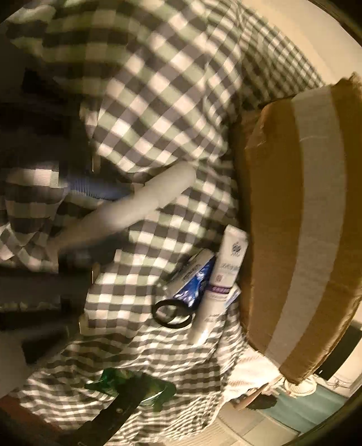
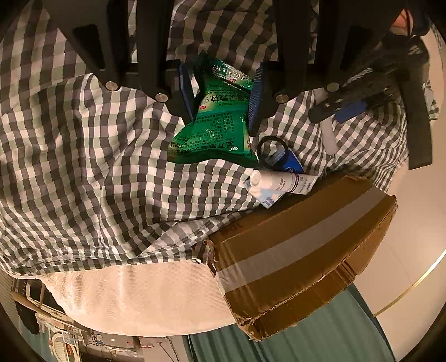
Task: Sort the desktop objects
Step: 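Grasp the long white plastic tube with the left tool while the right tool grasps the green packet, then carry the white tube and green packet over the cardboard box and open both tools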
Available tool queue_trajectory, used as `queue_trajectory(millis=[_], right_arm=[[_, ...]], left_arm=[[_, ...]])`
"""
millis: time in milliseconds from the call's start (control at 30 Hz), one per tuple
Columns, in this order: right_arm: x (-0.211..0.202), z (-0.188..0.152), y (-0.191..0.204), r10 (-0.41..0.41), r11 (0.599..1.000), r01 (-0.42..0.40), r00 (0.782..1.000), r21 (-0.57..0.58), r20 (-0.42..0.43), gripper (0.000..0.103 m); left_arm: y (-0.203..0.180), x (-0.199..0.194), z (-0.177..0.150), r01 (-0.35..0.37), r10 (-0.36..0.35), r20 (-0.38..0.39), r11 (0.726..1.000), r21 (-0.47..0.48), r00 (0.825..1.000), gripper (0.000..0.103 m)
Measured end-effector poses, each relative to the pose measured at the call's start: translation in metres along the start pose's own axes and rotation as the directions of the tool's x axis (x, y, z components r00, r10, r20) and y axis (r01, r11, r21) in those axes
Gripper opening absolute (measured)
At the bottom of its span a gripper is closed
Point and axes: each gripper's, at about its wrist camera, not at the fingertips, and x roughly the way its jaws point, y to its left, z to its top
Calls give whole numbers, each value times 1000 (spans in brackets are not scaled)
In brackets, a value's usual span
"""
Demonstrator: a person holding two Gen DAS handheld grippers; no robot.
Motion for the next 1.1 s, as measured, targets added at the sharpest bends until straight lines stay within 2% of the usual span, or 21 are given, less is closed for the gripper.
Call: queue_trajectory(millis=[67,267,433,633,767,900,1000,1100], right_arm=[[-1,0,0,0,1000,0,1000,-1,2,36],[-7,-2,5,0,1000,0,1000,-16,22,36],[-21,-2,15,27,999,-26,998,-29,49,36],[-48,9,31,73,997,-68,991,-48,108,36],[-74,33,51,108,991,-91,979,-102,173,36],[-89,66,73,153,981,-121,965,-151,215,36],[-88,98,91,155,977,-112,957,-183,243,36],[-76,130,104,151,976,-104,956,-191,252,36]], left_arm=[[0,-4,0,4,-4,12,1000,-2,1000,20],[2,-31,-3,85,-85,72,996,1,994,20],[-10,-60,2,149,-152,167,988,32,974,20],[-5,-104,23,163,-169,282,986,46,945,20],[-5,-136,49,135,-148,358,989,62,922,20],[-4,-156,90,134,-147,421,989,59,895,20],[-1,-159,124,106,-119,452,993,53,884,20],[10,-143,154,110,-103,449,994,11,888,20]])
